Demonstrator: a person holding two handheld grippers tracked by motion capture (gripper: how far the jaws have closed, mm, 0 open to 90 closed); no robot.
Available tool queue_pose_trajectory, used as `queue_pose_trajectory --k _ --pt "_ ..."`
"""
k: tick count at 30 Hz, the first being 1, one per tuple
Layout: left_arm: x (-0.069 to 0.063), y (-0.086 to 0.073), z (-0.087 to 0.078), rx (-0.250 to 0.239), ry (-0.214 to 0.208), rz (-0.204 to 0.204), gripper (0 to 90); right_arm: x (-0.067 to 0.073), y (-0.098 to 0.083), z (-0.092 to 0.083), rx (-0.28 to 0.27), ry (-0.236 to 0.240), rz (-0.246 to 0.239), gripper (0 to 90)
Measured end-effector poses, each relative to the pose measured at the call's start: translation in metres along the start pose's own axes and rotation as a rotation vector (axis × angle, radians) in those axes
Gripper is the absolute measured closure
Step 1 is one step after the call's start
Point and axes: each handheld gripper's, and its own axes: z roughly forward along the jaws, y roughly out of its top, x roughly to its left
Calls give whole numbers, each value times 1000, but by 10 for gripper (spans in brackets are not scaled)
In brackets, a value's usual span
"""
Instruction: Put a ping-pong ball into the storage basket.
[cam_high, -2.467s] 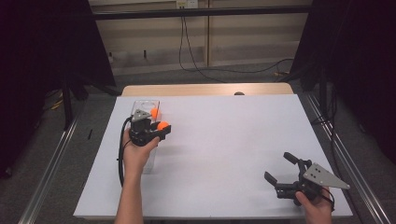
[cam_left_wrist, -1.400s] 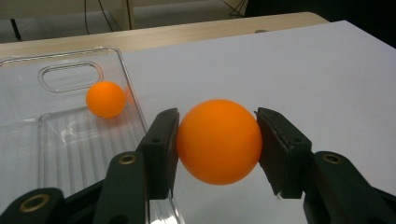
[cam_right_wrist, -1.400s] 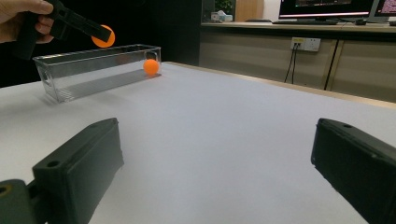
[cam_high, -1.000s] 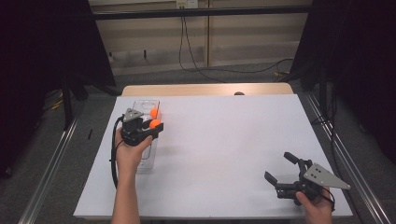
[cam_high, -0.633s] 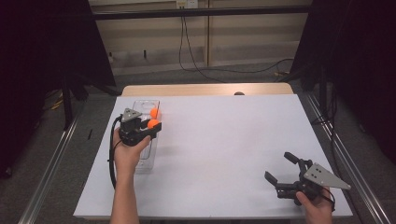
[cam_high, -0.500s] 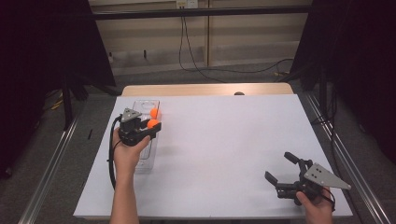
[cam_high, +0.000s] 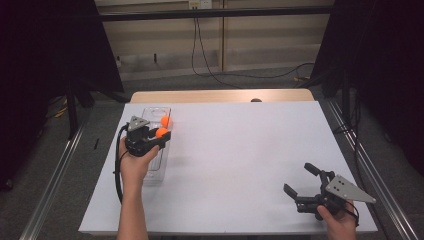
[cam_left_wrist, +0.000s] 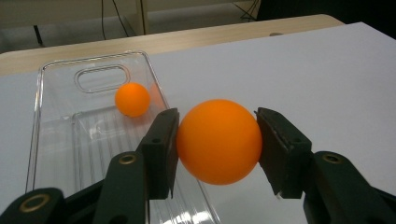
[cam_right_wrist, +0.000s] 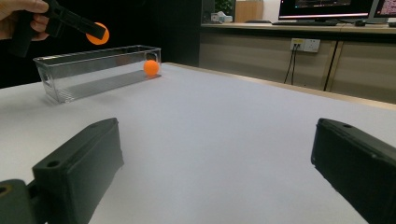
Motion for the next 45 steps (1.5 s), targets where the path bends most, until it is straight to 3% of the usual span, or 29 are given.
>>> queue_pose_trajectory --k 21,45 --pt "10 -3 -6 -7 47 -11 507 0 0 0 2 -1 -3 17" --pt "20 -11 -2 21 85 -31 506 0 0 0 4 -1 -7 17"
